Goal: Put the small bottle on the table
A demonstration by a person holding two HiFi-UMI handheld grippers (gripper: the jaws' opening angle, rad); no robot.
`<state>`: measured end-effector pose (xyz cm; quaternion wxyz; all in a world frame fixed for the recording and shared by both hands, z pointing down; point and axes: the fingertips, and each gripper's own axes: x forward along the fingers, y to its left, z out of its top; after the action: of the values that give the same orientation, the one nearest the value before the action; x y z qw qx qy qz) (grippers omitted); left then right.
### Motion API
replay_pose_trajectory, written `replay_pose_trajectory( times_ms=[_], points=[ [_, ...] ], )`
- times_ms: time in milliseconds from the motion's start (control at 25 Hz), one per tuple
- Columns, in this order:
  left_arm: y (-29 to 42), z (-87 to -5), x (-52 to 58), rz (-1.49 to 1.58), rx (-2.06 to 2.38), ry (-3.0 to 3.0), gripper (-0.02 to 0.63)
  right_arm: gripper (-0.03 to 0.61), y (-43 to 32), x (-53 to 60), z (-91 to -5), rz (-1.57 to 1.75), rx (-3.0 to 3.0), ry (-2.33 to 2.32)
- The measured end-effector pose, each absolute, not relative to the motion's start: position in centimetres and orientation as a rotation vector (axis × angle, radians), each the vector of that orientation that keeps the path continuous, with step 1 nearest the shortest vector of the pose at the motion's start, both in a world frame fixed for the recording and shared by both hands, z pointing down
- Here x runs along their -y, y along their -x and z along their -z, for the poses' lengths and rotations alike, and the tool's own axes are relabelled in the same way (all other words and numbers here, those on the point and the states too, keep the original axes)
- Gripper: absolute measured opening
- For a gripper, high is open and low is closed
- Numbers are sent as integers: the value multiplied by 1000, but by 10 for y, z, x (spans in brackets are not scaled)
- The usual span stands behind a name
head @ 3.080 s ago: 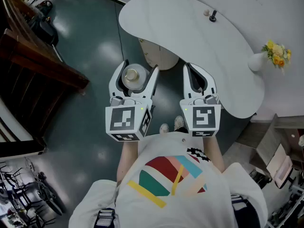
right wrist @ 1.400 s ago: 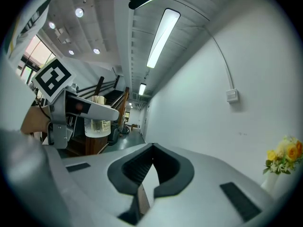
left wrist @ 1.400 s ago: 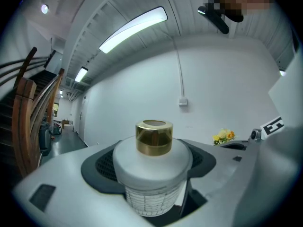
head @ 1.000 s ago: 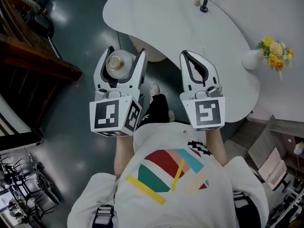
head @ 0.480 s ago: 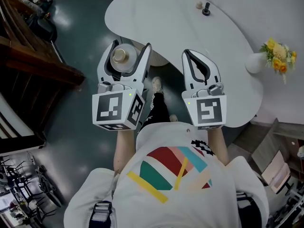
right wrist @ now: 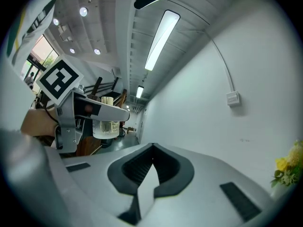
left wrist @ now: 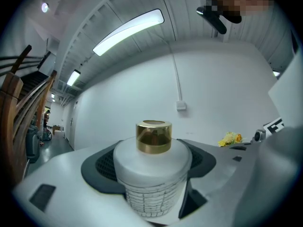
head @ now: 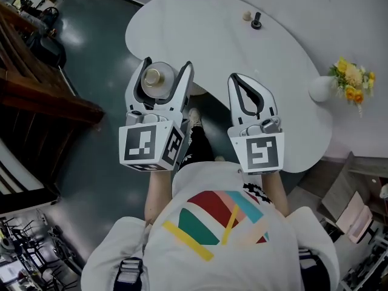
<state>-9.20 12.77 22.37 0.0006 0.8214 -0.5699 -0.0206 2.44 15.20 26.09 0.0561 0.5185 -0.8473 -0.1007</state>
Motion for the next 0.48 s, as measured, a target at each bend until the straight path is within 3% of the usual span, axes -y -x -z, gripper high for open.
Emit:
replay_pose_trajectory(
  times_ms=[480],
  points=[
    [108, -224, -27, 36, 1779, -2609, 341, 11, -1, -42, -245, 275, 2602, -1611]
  ],
)
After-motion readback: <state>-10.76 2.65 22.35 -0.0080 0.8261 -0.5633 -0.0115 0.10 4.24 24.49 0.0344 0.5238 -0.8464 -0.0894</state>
